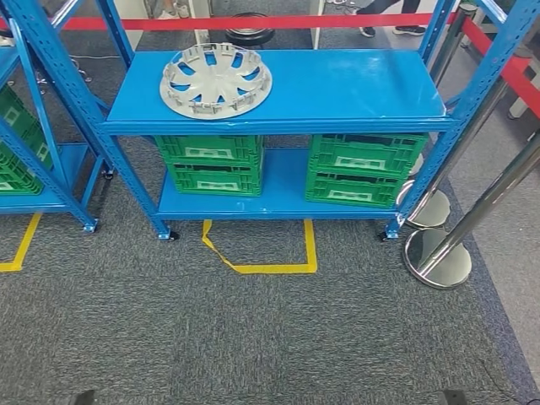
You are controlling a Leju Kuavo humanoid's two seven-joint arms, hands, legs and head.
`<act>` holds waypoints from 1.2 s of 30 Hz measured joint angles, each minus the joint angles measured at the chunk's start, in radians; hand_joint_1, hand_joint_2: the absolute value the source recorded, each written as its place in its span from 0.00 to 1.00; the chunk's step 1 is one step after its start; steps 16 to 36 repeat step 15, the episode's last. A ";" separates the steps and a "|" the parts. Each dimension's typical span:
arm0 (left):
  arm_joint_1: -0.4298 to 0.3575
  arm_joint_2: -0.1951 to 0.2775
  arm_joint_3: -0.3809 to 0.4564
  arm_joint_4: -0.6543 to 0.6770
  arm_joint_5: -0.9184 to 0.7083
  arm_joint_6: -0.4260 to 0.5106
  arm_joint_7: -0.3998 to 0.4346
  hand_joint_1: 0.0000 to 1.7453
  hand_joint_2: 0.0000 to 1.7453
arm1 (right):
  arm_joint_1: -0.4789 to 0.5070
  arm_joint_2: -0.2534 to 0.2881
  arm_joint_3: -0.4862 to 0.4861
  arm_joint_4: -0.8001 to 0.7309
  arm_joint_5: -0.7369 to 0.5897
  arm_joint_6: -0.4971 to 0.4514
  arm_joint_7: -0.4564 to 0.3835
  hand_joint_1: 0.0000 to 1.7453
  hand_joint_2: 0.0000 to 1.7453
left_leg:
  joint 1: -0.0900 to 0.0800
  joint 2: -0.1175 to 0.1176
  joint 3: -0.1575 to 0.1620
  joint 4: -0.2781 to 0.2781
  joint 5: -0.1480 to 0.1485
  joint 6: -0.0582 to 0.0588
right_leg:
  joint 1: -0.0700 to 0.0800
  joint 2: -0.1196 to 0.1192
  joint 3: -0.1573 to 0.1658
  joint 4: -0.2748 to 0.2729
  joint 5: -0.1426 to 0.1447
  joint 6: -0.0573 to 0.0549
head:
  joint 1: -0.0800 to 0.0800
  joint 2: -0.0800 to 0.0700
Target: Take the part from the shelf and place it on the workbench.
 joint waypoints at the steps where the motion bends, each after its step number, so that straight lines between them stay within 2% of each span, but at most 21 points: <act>1: 0.006 -0.006 0.013 -0.004 -0.032 -0.005 0.004 0.00 0.00 | 0.007 0.005 -0.004 -0.003 0.009 0.002 0.004 0.00 0.00 | 0.000 0.000 0.000 0.000 0.000 0.000 | 0.000 0.000 0.000 0.000 0.000 0.000 | 0.000 0.000; 15: 0.085 -0.086 0.213 -0.051 -0.444 -0.072 0.059 0.00 0.00 | 0.095 0.069 -0.068 -0.049 0.125 0.033 0.060 0.00 0.00 | 0.000 0.000 0.002 -0.001 0.000 0.000 | 0.000 0.000 0.001 0.000 -0.001 0.000 | 0.000 0.000; 36: 0.085 -0.086 0.213 -0.051 -0.444 -0.072 0.059 0.00 0.00 | 0.095 0.069 -0.068 -0.049 0.125 0.033 0.060 0.00 0.00 | 0.000 0.000 0.002 -0.001 0.000 0.000 | 0.000 0.000 0.001 0.000 -0.001 0.000 | 0.000 0.000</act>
